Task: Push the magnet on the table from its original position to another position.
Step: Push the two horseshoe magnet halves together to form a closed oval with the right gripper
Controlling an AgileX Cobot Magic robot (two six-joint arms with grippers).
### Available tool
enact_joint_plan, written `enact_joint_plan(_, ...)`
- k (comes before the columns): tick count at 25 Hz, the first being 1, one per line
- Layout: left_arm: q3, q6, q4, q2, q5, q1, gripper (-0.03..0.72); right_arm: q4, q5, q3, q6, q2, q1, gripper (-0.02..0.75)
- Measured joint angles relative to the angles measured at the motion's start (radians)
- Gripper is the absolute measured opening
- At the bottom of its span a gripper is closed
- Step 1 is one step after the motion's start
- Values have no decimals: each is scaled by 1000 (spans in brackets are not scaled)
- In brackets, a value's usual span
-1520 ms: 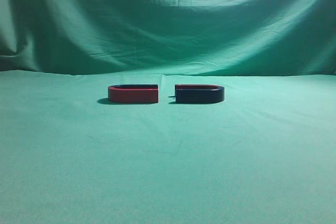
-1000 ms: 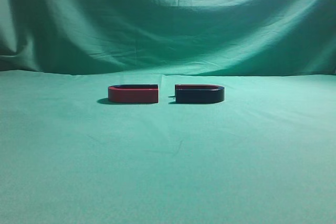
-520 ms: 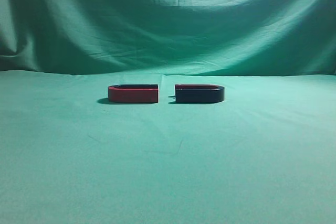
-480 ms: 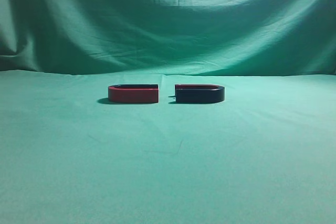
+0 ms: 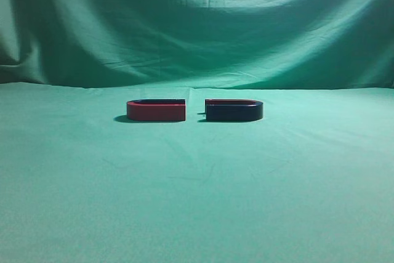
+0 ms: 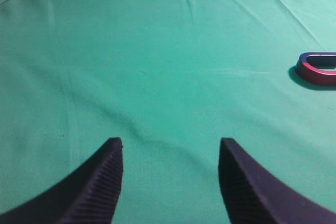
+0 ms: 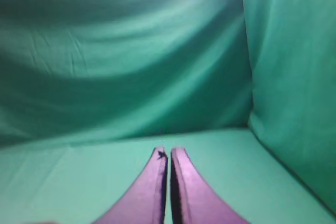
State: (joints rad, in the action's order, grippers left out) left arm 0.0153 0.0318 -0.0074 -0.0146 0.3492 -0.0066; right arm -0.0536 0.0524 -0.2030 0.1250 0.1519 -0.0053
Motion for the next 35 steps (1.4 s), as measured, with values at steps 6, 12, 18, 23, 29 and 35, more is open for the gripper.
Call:
enact_joint_plan(6,0,0,0,0,0,0,372,4,379,-299,0,349,0,0)
enact_joint_plan(12,0,0,0,0,0,0,372,175,598,-492,-16,614,0,0)
enact_joint_plan(18,0,0,0,0,0,0,372,217,726,-618,-146,788,8,0)
enact_joint_plan(23,0,0,0,0,0,0,372,215,795,-701,-155,994,140,0)
enact_joint_plan(29,0,0,0,0,0,0,372,153,790,-817,-99,1259,300,0)
enact_joint_plan(35,0,0,0,0,0,0,372,87,792,-1014,-16,1529,365,0)
